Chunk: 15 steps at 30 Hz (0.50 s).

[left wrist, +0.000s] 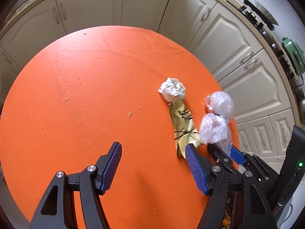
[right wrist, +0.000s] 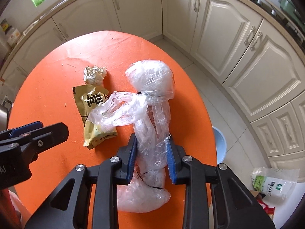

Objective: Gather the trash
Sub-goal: 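Grasp the large clear plastic bag bundle with the right tool, then grasp the gold snack wrapper with the left tool while the right tool holds the bundle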

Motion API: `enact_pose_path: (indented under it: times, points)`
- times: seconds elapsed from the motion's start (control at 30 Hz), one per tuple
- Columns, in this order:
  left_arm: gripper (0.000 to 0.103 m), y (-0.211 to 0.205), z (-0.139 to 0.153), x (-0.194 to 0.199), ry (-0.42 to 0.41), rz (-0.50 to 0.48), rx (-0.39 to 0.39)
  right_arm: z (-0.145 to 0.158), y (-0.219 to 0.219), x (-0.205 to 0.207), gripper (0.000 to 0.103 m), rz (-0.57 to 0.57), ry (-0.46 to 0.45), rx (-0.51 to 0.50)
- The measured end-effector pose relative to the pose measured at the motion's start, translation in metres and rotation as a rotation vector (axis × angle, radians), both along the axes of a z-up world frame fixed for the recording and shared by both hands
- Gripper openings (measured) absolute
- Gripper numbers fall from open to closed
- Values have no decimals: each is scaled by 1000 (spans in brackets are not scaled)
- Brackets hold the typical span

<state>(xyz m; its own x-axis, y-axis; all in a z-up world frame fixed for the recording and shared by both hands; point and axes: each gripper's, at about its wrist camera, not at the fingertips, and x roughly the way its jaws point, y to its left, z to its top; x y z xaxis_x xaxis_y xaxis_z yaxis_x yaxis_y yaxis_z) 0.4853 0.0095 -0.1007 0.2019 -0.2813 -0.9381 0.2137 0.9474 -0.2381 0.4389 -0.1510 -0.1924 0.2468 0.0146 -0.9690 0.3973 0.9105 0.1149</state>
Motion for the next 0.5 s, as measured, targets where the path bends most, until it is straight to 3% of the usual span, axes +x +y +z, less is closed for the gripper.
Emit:
enact_pose_path:
  times: [0.23,0.5]
  points:
    - [65,-34,-8,4,-3,-45,11,22,-25,-21,28,-85,-69,9]
    - [62,-65,-37,22,49,-48,22,30,-43,-24,28,-122,-97,24]
